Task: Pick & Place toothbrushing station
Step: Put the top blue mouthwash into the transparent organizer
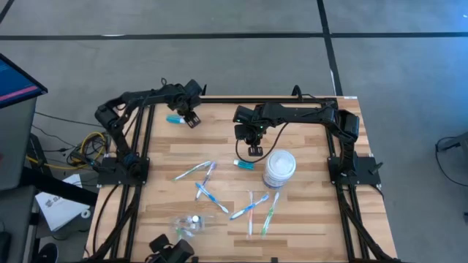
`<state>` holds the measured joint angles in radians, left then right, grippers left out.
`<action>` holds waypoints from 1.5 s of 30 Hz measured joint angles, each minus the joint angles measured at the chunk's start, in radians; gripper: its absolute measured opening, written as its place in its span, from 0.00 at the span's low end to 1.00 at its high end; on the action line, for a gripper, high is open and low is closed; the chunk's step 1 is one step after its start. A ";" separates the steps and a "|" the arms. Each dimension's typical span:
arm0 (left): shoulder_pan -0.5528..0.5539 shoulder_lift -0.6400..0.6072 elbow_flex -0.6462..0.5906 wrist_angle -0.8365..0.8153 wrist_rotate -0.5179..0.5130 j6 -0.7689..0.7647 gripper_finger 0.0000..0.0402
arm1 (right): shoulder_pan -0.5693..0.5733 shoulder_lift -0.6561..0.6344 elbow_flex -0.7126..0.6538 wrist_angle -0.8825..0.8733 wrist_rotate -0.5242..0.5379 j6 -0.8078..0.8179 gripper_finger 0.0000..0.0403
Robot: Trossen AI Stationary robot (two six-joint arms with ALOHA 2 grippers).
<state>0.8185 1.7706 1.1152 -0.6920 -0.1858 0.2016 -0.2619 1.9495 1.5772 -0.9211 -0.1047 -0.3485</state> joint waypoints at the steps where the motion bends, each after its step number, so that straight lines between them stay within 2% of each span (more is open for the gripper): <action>1: 0.000 -0.016 0.000 -0.007 -0.001 0.010 0.37 | 0.000 0.000 0.000 0.001 0.000 0.000 0.04; 6: 0.000 -0.067 -0.002 -0.073 -0.001 0.120 0.37 | 0.000 0.000 0.000 0.014 0.000 -0.002 0.04; 12: -0.003 -0.064 -0.062 -0.067 -0.011 0.220 0.37 | 0.001 0.000 0.000 0.019 0.000 -0.002 0.04; 16: -0.013 -0.060 -0.104 -0.050 -0.076 0.269 0.37 | 0.001 0.000 0.000 0.019 0.000 -0.002 0.04; 24: -0.019 -0.060 -0.138 -0.008 -0.085 0.362 0.37 | 0.001 0.000 0.000 0.019 0.000 0.001 0.04; 30: -0.021 -0.060 -0.163 0.074 -0.077 0.412 0.37 | 0.001 0.000 0.000 0.019 0.000 0.001 0.04; 40: -0.020 -0.067 -0.228 0.118 -0.095 0.457 0.37 | 0.001 0.000 0.000 0.022 0.000 0.000 0.04; 45: -0.021 -0.065 -0.229 0.118 -0.094 0.457 0.31 | 0.001 0.000 0.000 0.029 0.000 0.000 0.04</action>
<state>0.7979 1.7052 0.8864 -0.5739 -0.2798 0.6583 -0.2611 1.9495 1.5772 -0.8925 -0.1047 -0.3481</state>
